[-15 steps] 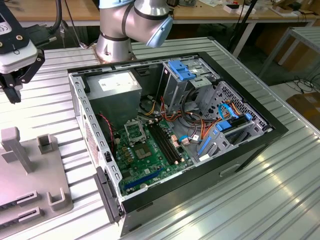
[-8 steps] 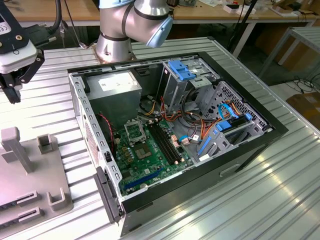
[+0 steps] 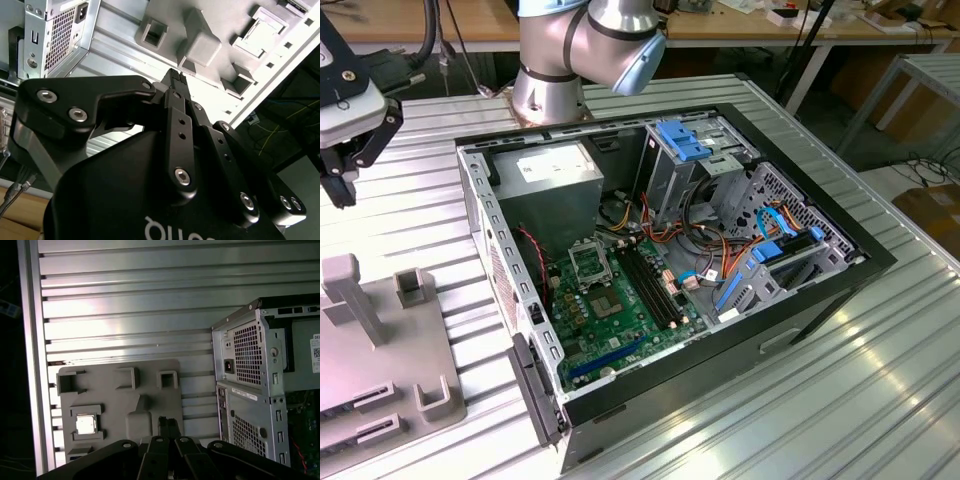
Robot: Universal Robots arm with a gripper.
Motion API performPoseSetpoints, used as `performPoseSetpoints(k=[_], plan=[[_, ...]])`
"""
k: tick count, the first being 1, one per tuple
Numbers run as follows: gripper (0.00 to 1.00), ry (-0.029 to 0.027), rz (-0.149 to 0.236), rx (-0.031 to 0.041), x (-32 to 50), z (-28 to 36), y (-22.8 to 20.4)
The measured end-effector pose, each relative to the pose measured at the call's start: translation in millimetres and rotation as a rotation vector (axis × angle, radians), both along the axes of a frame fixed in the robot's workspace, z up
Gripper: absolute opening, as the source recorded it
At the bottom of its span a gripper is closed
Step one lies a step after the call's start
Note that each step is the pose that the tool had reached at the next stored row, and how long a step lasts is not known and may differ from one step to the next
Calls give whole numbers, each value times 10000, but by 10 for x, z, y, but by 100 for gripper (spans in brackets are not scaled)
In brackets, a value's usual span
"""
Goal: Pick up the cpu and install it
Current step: 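Reach for the cpu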
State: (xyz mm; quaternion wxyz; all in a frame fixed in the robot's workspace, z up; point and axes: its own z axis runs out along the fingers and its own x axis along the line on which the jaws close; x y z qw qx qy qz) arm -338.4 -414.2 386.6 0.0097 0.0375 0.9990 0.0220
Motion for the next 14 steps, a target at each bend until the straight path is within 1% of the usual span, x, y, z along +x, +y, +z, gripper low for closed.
performPoseSetpoints(k=[5,14], plan=[[11,0,-1,1,-57,-2,0],[11,0,0,1,-130,-4,0]])
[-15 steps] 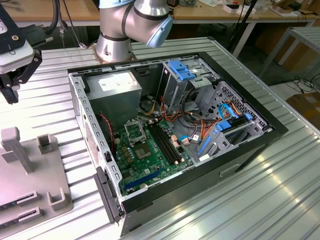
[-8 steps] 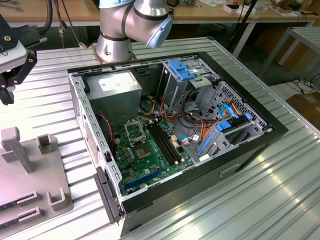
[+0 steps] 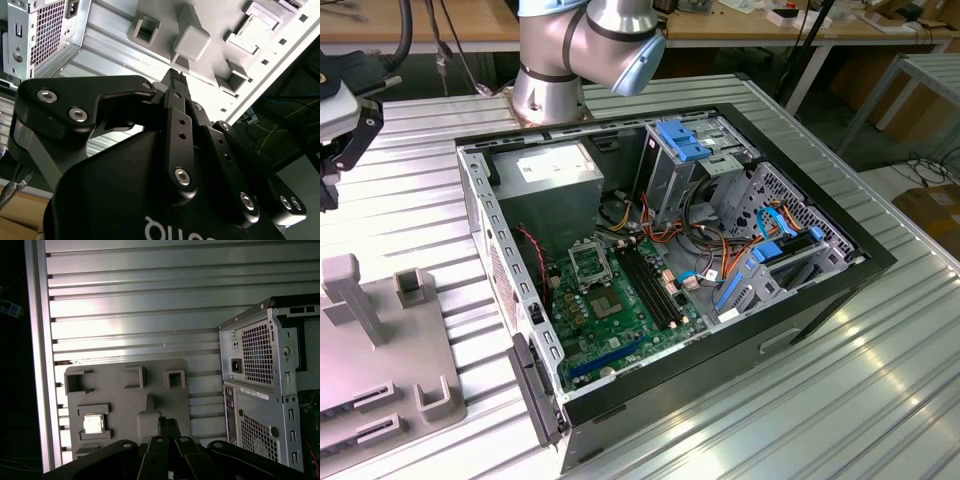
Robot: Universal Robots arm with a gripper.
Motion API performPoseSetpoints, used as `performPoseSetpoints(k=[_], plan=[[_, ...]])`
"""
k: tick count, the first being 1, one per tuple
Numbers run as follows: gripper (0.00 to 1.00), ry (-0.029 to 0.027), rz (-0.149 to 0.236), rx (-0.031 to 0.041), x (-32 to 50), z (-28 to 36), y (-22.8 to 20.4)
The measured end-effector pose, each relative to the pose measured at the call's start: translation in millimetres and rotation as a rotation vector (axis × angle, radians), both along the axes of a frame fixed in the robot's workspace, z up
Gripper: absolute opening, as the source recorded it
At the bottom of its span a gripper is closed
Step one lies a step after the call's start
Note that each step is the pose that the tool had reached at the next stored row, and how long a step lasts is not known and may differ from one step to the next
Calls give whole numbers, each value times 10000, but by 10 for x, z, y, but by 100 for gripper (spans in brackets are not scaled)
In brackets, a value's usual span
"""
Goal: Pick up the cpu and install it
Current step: 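Reach for the cpu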
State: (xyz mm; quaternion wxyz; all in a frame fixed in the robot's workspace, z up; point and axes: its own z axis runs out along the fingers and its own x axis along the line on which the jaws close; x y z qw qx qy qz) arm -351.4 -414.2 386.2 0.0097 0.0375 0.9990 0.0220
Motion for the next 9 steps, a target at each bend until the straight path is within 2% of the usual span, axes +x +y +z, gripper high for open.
performPoseSetpoints(k=[9], plan=[[11,-1,0,0,-74,-3,0]])
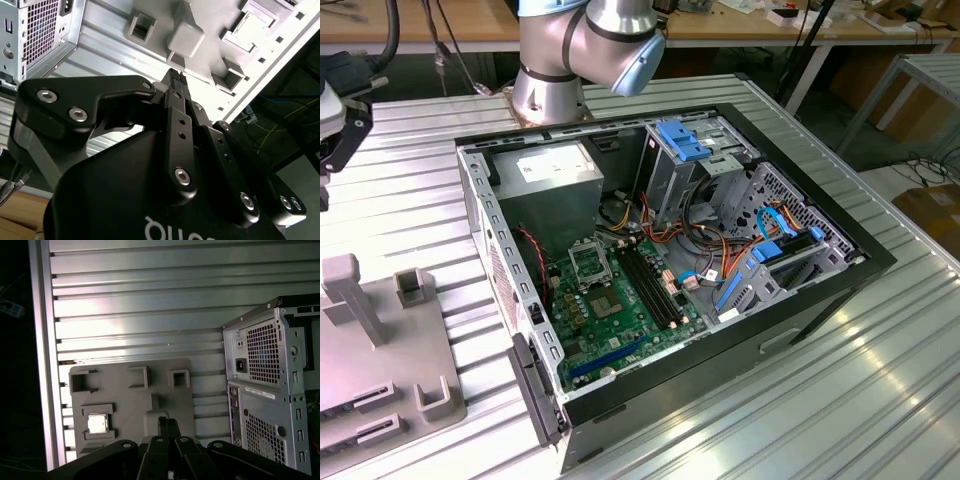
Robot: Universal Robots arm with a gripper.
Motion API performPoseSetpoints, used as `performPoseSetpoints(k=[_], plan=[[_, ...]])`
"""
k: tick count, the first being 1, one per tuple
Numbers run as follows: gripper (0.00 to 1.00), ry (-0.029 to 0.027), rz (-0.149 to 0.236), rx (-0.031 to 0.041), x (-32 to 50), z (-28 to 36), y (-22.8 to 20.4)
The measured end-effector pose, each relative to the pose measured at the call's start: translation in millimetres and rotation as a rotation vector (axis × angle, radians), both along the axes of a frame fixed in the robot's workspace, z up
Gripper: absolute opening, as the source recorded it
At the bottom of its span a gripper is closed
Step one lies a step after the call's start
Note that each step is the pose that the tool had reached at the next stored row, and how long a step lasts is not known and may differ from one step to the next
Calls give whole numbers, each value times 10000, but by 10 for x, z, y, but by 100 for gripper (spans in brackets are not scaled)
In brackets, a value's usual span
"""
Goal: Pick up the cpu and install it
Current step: 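Reach for the cpu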
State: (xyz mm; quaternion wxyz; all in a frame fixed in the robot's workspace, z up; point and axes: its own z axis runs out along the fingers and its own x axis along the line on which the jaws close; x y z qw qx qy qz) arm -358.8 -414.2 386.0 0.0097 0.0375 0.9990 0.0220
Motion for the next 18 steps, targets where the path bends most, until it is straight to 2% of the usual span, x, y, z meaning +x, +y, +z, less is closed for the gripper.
performPoseSetpoints(k=[18], plan=[[11,1,0,0,-178,-4,0]])
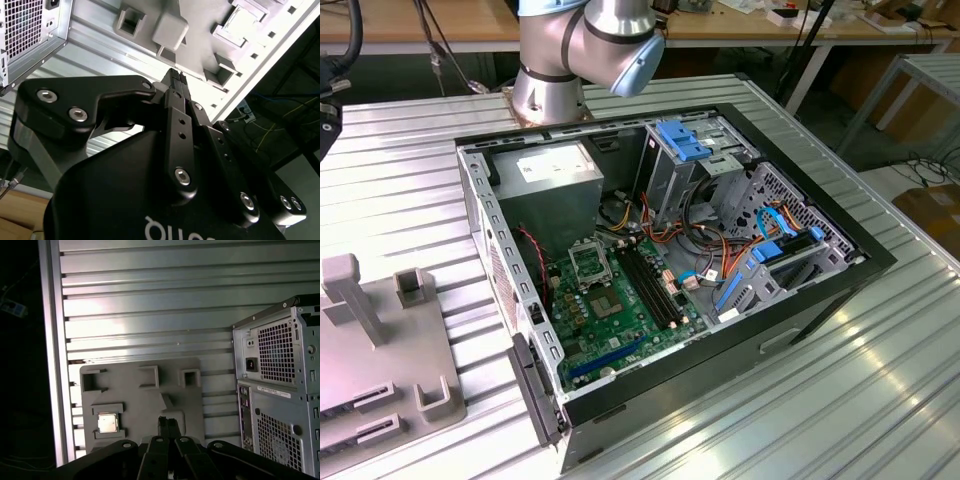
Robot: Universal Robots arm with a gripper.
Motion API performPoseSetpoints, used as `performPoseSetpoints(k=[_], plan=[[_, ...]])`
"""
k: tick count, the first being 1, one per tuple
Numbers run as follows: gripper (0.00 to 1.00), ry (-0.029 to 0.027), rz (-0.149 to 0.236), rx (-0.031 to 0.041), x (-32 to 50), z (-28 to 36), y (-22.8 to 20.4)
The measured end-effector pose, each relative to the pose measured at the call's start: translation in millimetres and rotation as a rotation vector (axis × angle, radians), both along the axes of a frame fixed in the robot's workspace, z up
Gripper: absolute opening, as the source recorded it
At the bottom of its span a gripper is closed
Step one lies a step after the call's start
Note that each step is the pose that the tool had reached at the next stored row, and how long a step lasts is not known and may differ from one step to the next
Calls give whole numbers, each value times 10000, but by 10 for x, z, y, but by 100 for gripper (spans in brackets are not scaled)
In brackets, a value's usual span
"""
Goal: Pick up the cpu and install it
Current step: 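Reach for the cpu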
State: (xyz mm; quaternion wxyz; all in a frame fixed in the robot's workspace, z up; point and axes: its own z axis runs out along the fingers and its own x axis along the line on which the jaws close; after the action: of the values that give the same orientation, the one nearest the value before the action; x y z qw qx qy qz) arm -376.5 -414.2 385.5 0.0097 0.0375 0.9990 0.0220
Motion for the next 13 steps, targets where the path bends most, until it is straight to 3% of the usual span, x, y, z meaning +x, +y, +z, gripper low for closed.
performPoseSetpoints(k=[7,13], plan=[[11,0,0,0,-71,-3,-2],[11,0,0,-7,-156,-10,-43]])
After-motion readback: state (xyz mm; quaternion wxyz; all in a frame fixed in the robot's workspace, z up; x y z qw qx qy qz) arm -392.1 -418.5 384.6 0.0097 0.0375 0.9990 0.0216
